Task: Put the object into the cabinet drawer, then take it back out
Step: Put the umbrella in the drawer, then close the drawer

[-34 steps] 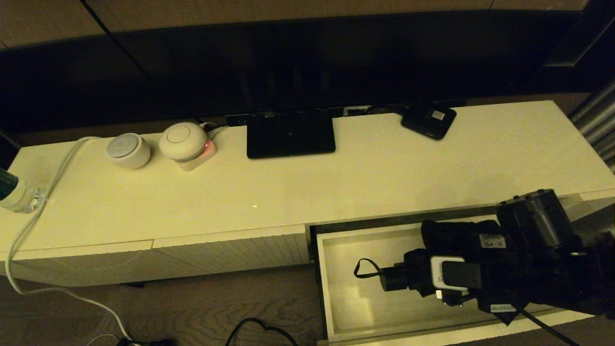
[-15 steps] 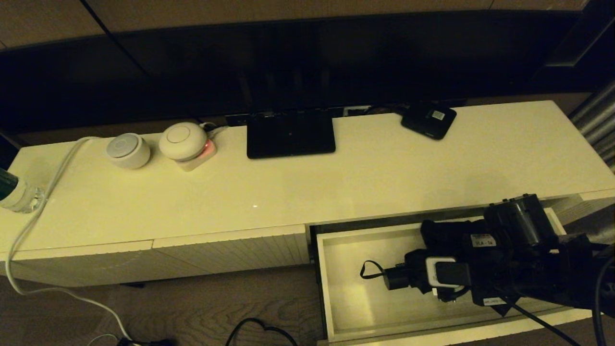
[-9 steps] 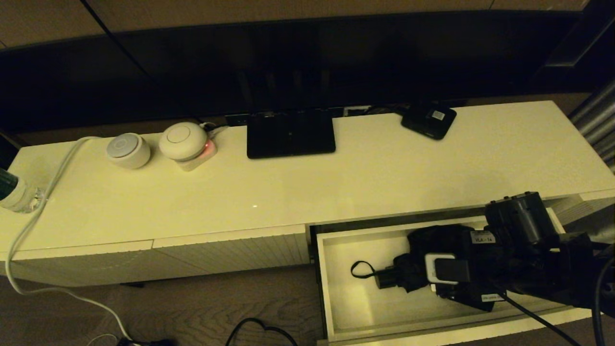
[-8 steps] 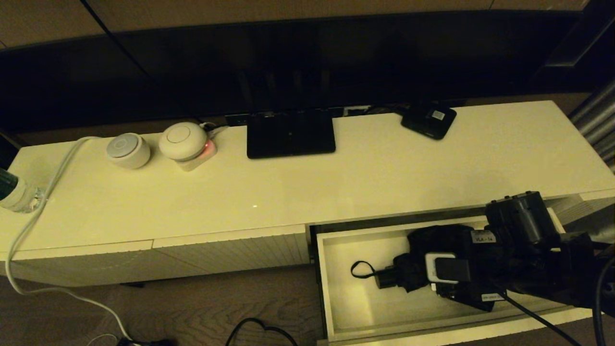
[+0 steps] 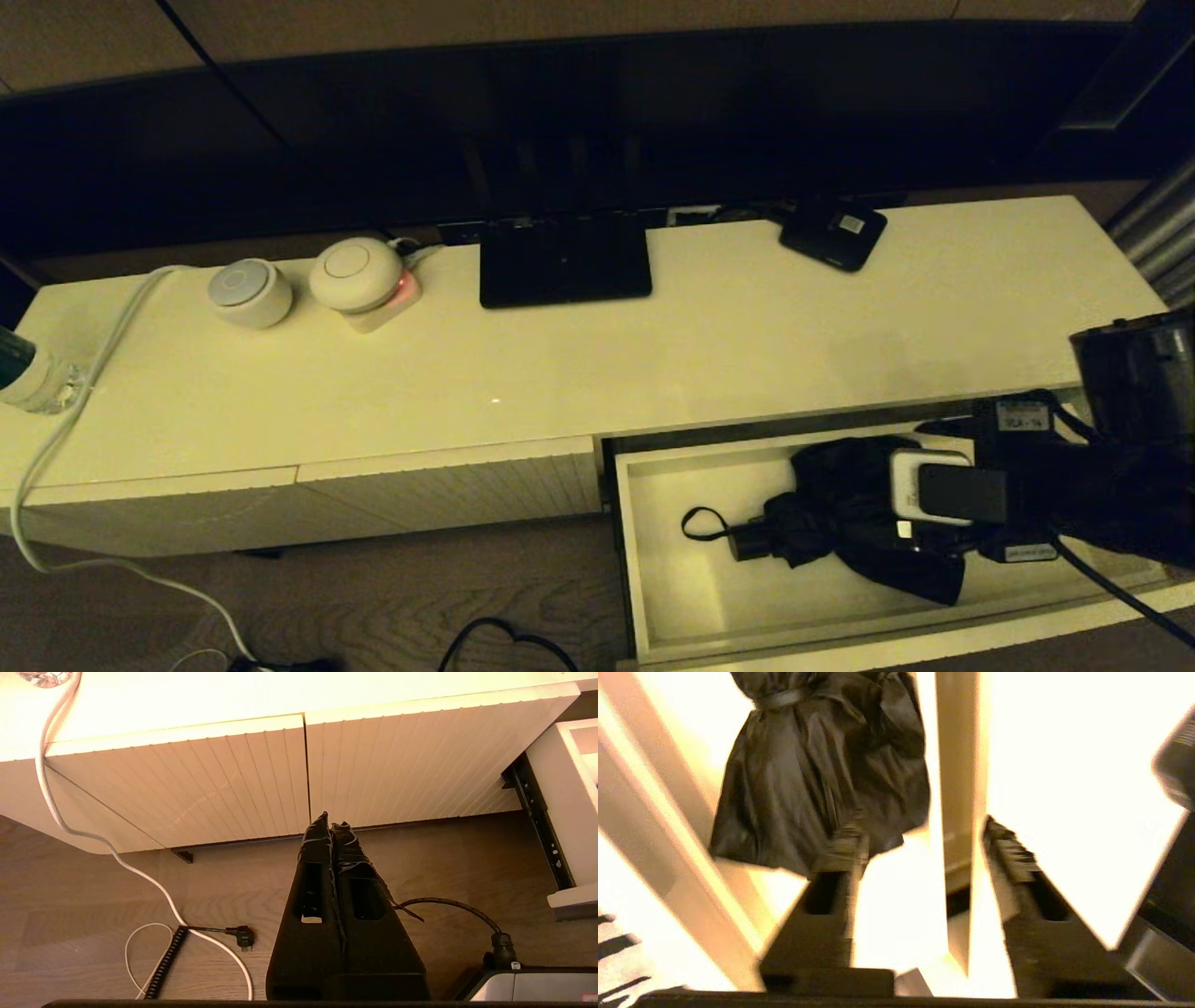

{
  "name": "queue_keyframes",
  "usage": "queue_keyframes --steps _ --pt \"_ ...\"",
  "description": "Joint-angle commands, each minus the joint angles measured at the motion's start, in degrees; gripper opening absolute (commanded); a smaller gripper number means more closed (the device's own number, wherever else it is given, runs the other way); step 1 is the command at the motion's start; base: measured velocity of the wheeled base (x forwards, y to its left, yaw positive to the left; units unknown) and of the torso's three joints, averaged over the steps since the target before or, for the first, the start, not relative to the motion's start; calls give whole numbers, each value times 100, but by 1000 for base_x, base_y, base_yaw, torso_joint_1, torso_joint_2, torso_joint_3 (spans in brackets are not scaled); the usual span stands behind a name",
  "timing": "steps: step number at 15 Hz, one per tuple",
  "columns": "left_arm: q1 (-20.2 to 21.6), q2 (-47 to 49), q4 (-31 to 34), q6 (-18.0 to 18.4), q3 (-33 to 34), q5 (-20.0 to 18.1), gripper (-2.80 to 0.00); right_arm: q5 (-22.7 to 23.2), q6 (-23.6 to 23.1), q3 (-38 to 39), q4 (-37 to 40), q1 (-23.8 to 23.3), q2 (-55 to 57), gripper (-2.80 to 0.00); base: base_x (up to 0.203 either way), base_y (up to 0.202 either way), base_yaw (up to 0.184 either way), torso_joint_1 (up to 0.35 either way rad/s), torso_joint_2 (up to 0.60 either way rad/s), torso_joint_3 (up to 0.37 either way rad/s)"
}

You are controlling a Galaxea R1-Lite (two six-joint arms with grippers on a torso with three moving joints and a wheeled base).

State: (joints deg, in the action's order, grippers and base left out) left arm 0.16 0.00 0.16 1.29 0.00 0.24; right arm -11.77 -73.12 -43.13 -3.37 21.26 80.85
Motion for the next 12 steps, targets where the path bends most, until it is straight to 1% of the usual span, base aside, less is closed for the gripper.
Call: queue_keyframes --steps 1,2,5,7,10,12 --pt "2 0 2 3 18 2 -280 2 -29 110 213 141 -882 -280 0 0 0 0 0 0" --pt "2 0 2 3 18 2 -280 6 35 265 321 312 -1034 -280 0 0 0 0 0 0" --pt "2 0 2 3 18 2 -280 -3 771 680 437 1022 -1222 -280 0 0 0 0 0 0" --pt "2 0 2 3 18 2 -280 -1 950 1072 402 1434 -1476 -280 0 0 0 0 0 0" --pt "2 0 2 3 18 2 -280 13 1034 1403 365 1516 -1284 -280 0 0 0 0 0 0" --pt "2 0 2 3 18 2 -280 33 1224 1566 356 1528 -1040 -280 0 0 0 0 0 0"
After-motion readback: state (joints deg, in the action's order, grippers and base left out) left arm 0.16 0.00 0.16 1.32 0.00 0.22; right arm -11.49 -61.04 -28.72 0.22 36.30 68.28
